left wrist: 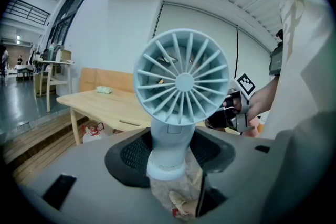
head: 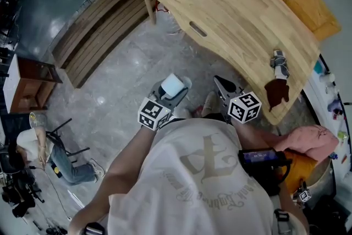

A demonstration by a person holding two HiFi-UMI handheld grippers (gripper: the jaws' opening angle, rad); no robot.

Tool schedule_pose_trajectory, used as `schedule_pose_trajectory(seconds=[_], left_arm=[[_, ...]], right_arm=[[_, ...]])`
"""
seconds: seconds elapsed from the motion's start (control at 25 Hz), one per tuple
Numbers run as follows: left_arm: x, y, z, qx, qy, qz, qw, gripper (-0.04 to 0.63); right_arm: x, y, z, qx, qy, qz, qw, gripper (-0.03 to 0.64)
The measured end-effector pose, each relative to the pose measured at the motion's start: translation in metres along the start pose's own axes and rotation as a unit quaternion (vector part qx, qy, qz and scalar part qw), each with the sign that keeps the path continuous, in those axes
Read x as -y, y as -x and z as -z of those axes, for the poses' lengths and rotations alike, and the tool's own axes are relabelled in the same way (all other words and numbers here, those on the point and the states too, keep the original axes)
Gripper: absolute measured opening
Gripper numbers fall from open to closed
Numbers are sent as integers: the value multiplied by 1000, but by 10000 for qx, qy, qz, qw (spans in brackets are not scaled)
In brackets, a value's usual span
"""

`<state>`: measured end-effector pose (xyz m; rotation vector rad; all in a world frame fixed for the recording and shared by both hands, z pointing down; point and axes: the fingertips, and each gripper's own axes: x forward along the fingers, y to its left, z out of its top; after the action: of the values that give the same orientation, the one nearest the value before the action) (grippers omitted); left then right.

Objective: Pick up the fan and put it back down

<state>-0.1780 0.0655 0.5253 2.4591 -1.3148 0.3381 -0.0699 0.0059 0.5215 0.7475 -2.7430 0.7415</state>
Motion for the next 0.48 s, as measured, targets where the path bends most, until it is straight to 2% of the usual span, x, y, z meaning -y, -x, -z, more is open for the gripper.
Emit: schedule_pose_trajectory(seconds=[0.48], left_arm=[[5, 5, 3, 0, -99, 102, 9999, 236]], right_arm=[[-4, 3, 3, 21, 45, 80, 10000, 14]])
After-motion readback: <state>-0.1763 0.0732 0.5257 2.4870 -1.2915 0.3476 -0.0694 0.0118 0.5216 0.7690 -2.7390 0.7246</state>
